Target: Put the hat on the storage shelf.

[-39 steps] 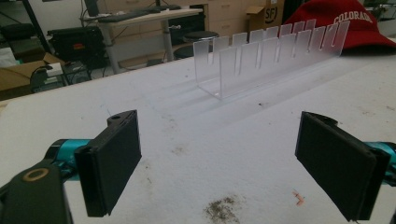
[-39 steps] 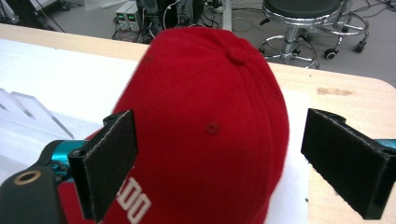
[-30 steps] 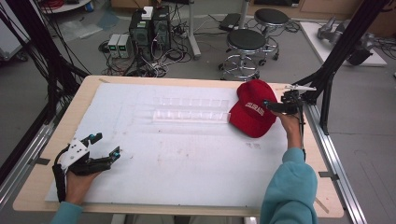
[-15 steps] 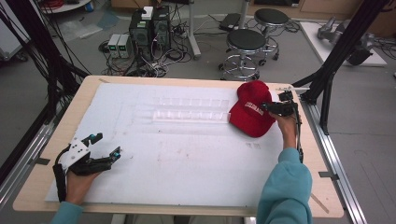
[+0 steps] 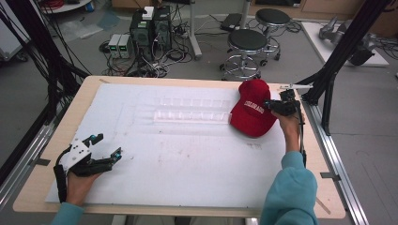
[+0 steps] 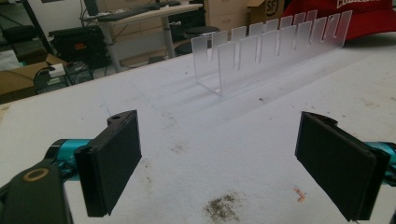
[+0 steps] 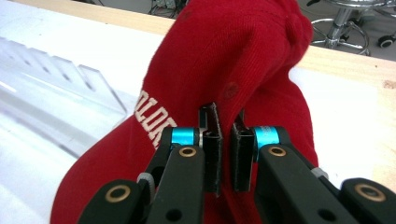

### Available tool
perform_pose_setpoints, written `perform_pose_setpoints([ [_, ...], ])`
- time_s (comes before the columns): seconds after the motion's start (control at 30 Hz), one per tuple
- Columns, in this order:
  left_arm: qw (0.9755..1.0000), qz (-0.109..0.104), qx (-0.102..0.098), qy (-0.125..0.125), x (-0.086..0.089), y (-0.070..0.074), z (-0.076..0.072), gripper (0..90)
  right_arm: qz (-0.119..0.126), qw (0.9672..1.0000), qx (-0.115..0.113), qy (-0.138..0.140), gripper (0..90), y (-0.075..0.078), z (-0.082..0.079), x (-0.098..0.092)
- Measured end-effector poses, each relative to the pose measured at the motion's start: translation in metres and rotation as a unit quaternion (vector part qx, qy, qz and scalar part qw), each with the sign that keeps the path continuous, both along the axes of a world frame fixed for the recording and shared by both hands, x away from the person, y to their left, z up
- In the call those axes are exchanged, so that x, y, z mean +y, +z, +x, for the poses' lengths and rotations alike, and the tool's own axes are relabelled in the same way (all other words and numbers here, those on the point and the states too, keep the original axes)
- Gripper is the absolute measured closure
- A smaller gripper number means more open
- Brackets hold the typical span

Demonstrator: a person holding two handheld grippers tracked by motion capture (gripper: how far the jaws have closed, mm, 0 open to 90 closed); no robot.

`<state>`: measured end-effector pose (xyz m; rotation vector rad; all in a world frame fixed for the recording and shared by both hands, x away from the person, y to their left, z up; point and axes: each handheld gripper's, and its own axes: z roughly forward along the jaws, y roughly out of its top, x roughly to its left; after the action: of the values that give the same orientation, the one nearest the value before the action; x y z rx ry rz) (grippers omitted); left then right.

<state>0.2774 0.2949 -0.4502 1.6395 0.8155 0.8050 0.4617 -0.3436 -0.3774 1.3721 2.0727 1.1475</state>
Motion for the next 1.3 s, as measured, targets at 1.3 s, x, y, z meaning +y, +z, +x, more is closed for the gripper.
perform_pose_setpoints([
  [1.3, 0.9995, -0.008, 0.030, -0.004, 0.002, 0.002, 0.006, 14.5, 0.025, 0.9914, -0.111, 0.065, 86.6, 0.073, -0.081, 0.033],
])
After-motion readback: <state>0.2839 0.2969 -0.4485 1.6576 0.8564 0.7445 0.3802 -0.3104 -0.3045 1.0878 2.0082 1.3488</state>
